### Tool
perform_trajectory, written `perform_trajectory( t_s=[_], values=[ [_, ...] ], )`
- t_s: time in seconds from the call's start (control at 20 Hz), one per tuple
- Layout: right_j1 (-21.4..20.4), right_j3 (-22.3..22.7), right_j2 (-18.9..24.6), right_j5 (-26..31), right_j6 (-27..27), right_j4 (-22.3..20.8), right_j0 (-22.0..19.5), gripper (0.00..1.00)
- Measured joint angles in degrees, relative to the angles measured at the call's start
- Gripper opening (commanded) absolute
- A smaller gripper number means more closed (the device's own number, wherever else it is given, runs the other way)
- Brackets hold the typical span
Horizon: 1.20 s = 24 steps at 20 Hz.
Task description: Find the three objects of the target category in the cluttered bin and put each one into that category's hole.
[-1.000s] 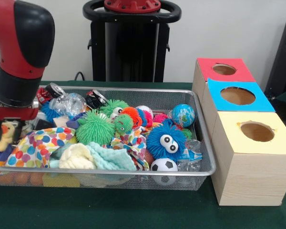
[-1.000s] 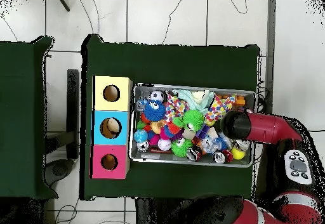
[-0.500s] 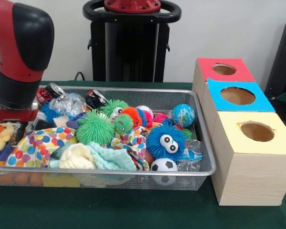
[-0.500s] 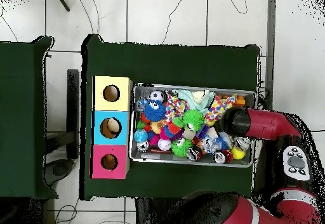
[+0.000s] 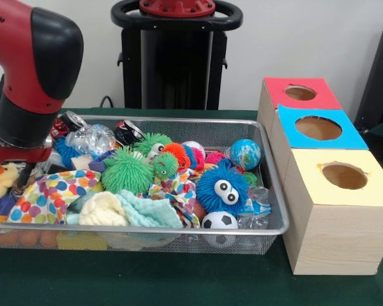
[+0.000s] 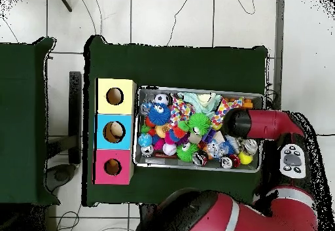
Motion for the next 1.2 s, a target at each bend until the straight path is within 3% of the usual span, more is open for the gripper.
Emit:
perform_trajectory(
  t_s=[0.35,0.75,0.8,1.2],
  values=[
    [1.3,-1.6,-4.7,2.9,0.0,0.0,2.6,1.00],
    [1.7,-1.7,-6.2,5.5,0.0,0.5,2.8,1.00],
    [1.7,-1.7,-6.1,5.6,0.0,0.7,2.8,0.00],
    [1.3,-1.5,-3.8,5.7,0.0,3.0,0.4,0.00]
  ],
)
